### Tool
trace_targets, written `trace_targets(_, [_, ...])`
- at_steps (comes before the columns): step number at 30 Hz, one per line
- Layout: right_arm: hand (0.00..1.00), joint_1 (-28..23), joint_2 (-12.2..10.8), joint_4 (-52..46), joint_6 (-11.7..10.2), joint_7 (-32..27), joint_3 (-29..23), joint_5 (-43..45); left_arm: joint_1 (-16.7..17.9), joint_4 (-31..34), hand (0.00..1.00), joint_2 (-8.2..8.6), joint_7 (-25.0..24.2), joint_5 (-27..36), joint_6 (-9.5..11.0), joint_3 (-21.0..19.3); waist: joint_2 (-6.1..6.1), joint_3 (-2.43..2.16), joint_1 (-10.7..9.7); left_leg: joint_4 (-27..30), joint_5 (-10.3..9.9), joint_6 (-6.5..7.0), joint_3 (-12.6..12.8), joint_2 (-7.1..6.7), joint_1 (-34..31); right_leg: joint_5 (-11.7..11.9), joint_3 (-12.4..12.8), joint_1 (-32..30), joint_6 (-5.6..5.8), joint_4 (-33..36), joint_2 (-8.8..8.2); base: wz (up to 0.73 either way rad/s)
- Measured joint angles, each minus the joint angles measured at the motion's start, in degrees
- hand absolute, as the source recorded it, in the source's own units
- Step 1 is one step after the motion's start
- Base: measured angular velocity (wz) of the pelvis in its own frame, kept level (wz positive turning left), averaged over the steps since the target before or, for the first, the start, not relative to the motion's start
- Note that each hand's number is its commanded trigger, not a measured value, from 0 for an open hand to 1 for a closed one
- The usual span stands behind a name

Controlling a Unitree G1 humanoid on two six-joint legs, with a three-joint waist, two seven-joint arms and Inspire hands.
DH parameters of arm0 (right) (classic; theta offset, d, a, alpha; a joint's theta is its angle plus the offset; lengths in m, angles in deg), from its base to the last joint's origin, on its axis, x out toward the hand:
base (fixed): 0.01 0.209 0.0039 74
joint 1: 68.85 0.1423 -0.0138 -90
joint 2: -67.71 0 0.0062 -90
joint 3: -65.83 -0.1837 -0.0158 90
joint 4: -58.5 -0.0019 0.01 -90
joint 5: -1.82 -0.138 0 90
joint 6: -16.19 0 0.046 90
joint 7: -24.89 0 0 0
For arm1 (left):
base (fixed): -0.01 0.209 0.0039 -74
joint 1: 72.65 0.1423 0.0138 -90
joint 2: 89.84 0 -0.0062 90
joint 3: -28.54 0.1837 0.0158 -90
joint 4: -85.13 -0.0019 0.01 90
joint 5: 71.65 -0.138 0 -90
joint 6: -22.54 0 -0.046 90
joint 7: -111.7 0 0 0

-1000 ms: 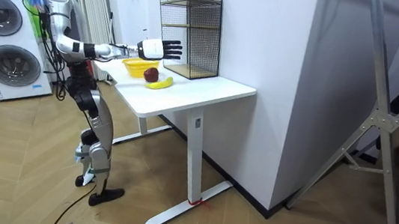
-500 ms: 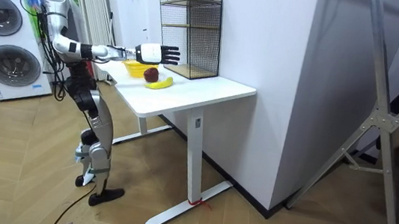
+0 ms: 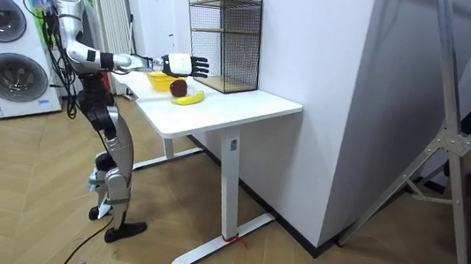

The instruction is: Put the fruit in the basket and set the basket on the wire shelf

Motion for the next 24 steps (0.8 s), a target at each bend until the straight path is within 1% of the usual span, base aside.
trace_targets(8, [0.00,0.00,-0.04,0.00,0.00,0.26,0.23,-0.06,-0.24,0.00,0.00,-0.01,0.02,0.00,0.00,0.01,0.10,-0.05,0.01,0.00,0.00,0.00,0.01,0.01,-0.01,0.01,-0.04,0.00,-0.01,0.01,0.00,0.00])
trace_targets(10, [0.00,0.00,-0.14,-0.18,0.00,0.56,0.24,-0.06,-0.23,0.00,0.00,0.00,0.08,0.00,0.00,0.01,0.26,-0.12,0.01,-0.01,0.00,0.00,0.01,0.01,-0.02,0.01,-0.03,0.00,-0.01,0.03,0.01,0.00])
trace_targets(14, [0.00,0.00,-0.30,-0.65,0.00,1.50,0.31,-0.06,-0.21,-0.07,0.00,-0.01,0.30,0.00,0.00,0.01,0.58,-0.46,0.02,-0.02,0.00,0.00,0.01,0.01,-0.01,0.01,-0.08,0.00,-0.01,0.06,0.01,0.00])
trace_targets(16, [0.00,0.00,-0.29,-0.65,0.00,1.51,0.59,-0.06,-0.20,-0.07,0.00,-0.01,0.36,0.00,0.00,0.01,0.64,-0.45,0.00,0.02,0.01,-0.01,0.01,0.01,-0.01,0.01,-0.08,0.01,-0.02,0.08,0.00,0.00])
trace_targets(17, [0.00,0.00,-0.29,-0.64,0.00,1.51,0.92,-0.06,-0.20,-0.08,0.00,-0.01,0.36,0.00,0.00,0.03,0.56,-0.50,-0.04,0.07,0.01,-0.01,0.01,0.02,-0.01,0.02,-0.09,0.01,-0.03,0.11,0.00,0.00])
trace_targets(19, [0.00,-0.01,-0.29,-0.51,0.00,1.51,1.69,-0.07,-0.21,-0.08,0.00,0.00,0.37,0.01,0.00,0.12,0.52,-0.47,0.00,0.17,0.01,-0.01,0.00,0.02,-0.02,0.02,-0.11,0.04,-0.03,0.16,0.00,0.00])
trace_targets(24, [0.00,-0.51,-0.29,0.78,0.00,2.19,3.65,-0.06,-0.06,-0.08,0.00,-0.14,0.55,-0.01,0.34,0.13,-0.39,-0.25,-0.09,0.41,-0.02,-0.05,-0.46,-0.03,-0.37,0.03,-0.31,0.13,-0.05,-0.03,-0.02,0.04])
